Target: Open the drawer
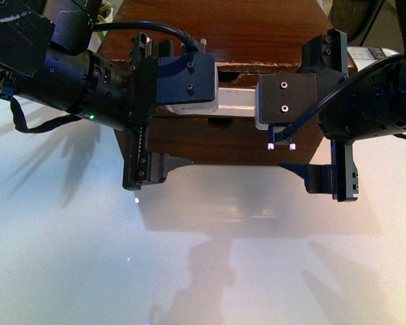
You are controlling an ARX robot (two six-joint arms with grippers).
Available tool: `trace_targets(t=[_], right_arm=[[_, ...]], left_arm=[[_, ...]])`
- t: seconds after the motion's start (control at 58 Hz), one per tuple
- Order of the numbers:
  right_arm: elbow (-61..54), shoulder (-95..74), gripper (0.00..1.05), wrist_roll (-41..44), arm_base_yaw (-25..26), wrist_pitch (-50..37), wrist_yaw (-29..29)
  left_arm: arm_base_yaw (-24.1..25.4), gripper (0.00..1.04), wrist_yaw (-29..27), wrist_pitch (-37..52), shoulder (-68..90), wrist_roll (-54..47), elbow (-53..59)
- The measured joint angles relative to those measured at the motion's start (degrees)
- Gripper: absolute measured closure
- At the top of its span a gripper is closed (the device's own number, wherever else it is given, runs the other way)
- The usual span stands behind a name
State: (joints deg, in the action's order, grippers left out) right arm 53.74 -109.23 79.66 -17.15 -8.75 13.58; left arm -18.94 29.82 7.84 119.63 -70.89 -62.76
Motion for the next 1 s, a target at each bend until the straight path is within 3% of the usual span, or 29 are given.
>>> trace_targets(t=[1.0], right_arm=[[6.43,-7.80,0.09,1.16,-2.60,1.92,-0.37]], left_arm=[[-0.44,0.08,-1.95,-2.21,4.26,-2.34,-4.09]])
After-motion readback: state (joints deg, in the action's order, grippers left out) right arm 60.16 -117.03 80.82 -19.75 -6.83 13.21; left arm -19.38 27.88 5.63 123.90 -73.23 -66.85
